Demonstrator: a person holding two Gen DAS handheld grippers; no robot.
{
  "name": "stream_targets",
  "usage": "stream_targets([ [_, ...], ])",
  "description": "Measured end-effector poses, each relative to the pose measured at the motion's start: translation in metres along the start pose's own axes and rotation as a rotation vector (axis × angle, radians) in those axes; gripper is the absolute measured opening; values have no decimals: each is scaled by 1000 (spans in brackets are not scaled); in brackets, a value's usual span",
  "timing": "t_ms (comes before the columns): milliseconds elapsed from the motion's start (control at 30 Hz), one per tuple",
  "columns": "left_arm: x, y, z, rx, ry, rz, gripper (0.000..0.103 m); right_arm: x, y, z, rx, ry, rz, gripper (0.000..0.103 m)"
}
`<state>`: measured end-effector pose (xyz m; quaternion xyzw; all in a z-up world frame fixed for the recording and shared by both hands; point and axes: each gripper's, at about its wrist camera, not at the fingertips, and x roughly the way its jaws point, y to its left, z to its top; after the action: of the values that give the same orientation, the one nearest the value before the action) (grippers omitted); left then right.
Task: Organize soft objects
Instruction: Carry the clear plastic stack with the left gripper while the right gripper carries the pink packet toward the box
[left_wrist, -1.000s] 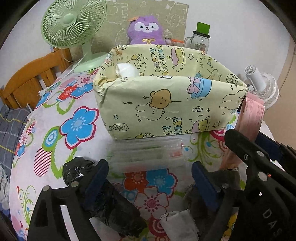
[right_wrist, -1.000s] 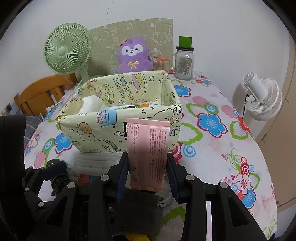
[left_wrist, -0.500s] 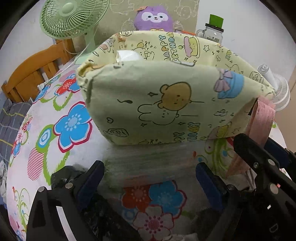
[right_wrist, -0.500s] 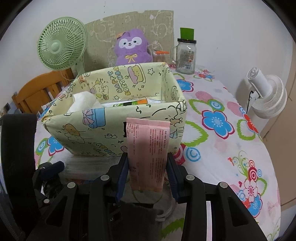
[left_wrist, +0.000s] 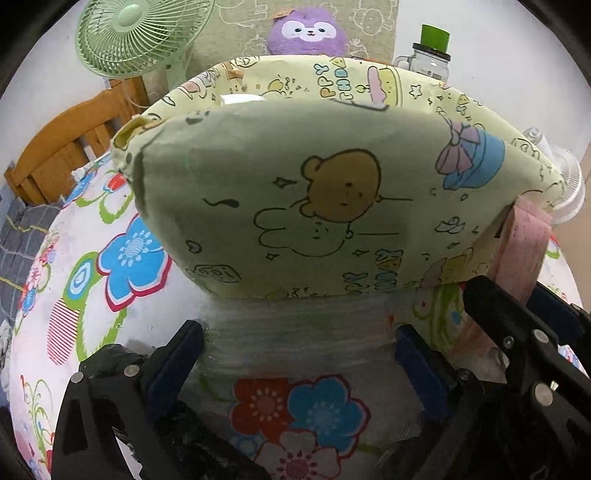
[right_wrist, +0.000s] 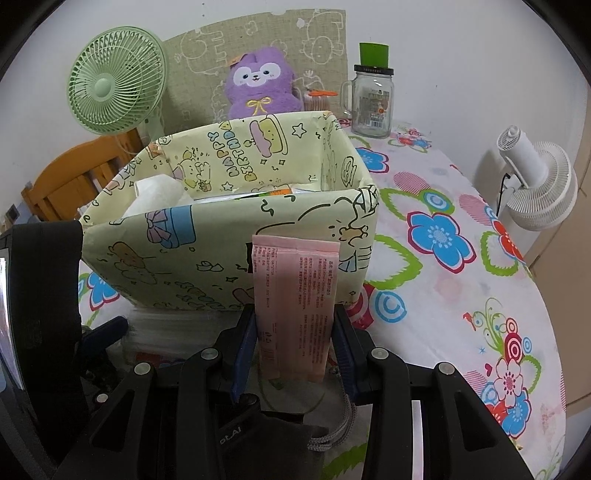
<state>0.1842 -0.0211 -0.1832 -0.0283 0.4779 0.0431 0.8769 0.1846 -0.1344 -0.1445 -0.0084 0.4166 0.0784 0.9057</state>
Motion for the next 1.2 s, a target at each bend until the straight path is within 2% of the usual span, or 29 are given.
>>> stream_targets([
  [200, -8, 0, -4, 15, -15, -36, 93, -4, 2, -1, -8, -7, -1, 43],
  [500, -29, -2, -10, 36, -53, -51, 93, -18, 6, -4, -14, -30, 7, 43],
  [1200, -105, -3, -8, 49, -165, -56, 93, -88, 17, 4, -29, -145, 17, 43],
])
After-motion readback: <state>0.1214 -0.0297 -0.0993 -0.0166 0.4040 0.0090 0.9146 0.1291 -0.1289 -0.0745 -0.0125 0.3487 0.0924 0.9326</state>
